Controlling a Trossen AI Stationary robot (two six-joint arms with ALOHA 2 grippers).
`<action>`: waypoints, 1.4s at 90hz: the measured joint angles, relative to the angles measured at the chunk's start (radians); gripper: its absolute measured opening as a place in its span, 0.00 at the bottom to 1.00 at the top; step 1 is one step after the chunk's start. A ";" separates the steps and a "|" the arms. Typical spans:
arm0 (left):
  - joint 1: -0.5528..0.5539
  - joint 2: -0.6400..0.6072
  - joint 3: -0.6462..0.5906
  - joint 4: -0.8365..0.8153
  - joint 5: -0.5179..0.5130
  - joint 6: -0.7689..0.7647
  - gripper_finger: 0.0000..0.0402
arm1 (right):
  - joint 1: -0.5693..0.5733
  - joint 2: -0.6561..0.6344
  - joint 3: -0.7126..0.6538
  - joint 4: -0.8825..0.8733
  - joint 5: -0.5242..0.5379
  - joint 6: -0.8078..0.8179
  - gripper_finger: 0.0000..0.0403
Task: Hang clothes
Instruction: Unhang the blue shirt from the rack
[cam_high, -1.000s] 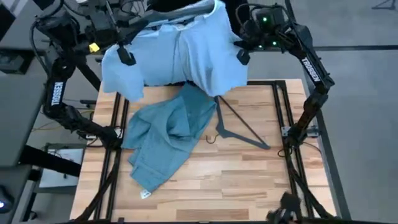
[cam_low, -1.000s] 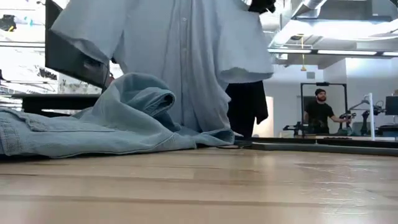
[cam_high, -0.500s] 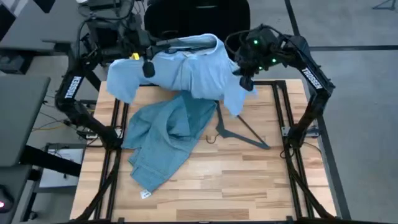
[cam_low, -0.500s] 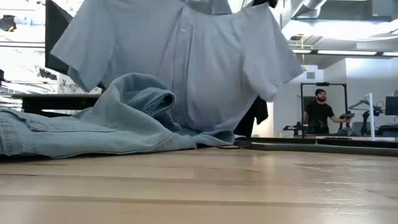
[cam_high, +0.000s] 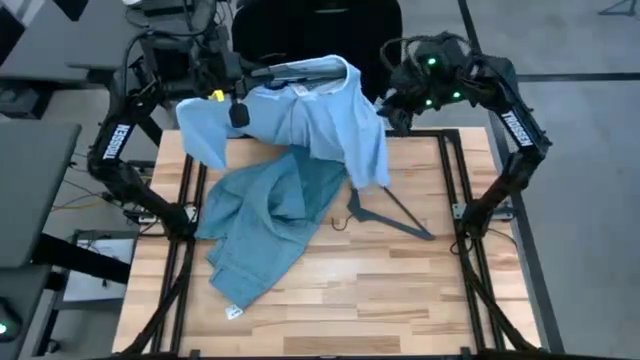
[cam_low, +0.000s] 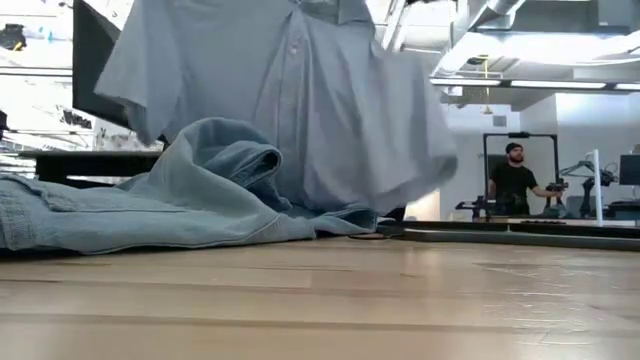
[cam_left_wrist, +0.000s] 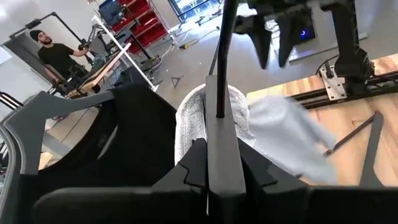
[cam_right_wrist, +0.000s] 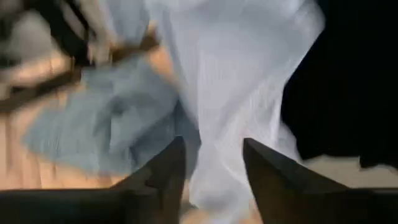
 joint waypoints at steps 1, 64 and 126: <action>0.000 0.001 0.000 0.002 0.001 0.000 0.06 | -0.004 -0.001 0.000 0.017 0.001 0.002 0.42; -0.015 0.084 -0.002 0.064 -0.007 0.001 0.06 | -0.062 0.114 -0.002 0.274 0.118 0.071 0.46; -0.020 0.087 -0.004 0.074 -0.011 0.028 0.06 | -0.112 0.183 0.002 0.242 0.103 0.023 0.31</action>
